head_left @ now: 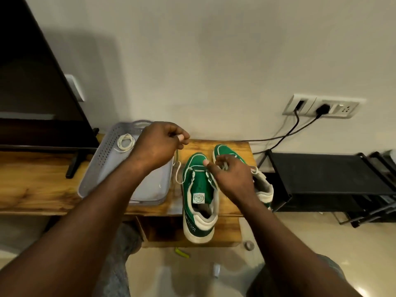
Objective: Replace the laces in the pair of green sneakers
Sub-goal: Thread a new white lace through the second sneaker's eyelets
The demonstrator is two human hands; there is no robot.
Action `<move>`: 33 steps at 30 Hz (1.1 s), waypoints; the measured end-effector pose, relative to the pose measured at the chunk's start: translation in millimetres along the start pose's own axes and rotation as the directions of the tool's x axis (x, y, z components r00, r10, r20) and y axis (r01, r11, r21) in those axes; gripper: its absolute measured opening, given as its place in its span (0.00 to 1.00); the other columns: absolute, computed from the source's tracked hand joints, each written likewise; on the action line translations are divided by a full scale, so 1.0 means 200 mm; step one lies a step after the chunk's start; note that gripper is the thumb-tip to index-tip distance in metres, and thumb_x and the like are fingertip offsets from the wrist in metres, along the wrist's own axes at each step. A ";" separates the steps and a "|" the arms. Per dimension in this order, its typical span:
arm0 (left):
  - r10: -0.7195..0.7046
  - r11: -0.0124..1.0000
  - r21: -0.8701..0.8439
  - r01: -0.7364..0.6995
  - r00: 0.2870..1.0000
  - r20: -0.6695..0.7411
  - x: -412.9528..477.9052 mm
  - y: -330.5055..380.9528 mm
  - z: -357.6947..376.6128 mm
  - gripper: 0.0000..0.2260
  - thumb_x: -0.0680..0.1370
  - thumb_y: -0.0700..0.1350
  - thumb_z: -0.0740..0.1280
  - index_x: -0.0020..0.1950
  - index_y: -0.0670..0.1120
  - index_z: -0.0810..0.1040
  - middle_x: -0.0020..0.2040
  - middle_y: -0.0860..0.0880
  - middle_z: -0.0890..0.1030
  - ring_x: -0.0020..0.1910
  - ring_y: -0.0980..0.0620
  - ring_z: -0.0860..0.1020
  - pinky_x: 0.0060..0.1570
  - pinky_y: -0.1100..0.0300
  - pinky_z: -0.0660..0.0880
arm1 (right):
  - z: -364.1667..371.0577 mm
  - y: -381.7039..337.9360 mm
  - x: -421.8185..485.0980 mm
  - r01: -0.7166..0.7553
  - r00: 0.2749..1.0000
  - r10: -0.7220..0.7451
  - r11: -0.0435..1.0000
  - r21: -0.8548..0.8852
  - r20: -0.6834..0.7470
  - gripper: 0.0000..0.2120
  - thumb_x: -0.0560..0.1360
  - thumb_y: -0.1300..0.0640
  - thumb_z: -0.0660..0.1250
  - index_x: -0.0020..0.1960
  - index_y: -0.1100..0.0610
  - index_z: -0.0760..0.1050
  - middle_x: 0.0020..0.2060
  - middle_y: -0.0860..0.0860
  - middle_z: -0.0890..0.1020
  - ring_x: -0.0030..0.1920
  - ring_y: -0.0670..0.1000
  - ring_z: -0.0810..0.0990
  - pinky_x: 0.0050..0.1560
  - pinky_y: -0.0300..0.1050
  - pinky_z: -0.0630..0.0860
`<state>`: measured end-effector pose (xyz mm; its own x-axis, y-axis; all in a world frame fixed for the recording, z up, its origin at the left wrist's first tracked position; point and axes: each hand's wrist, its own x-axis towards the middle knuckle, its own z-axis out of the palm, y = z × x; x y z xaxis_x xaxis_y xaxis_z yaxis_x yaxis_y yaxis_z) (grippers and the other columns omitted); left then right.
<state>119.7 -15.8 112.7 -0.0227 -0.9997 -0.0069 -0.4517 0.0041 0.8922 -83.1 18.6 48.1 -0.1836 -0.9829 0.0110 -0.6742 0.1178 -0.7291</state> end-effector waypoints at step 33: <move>0.270 0.956 -0.058 -0.286 0.942 -0.198 -0.61 1.04 -0.32 0.07 0.84 0.46 0.68 0.54 0.51 0.86 0.44 0.49 0.86 0.36 0.49 0.86 0.37 0.59 0.82 | -0.98 -0.87 -0.34 0.444 0.895 -0.373 0.800 0.403 -0.245 0.08 0.83 0.54 0.69 0.54 0.46 0.87 0.44 0.44 0.87 0.42 0.42 0.84 0.42 0.39 0.78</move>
<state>85.6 105.4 327.5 0.0329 -0.9455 0.3239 -0.3740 0.2889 0.8813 -94.2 93.8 308.6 -0.0881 -0.8890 0.4494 -0.3325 -0.3991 -0.8545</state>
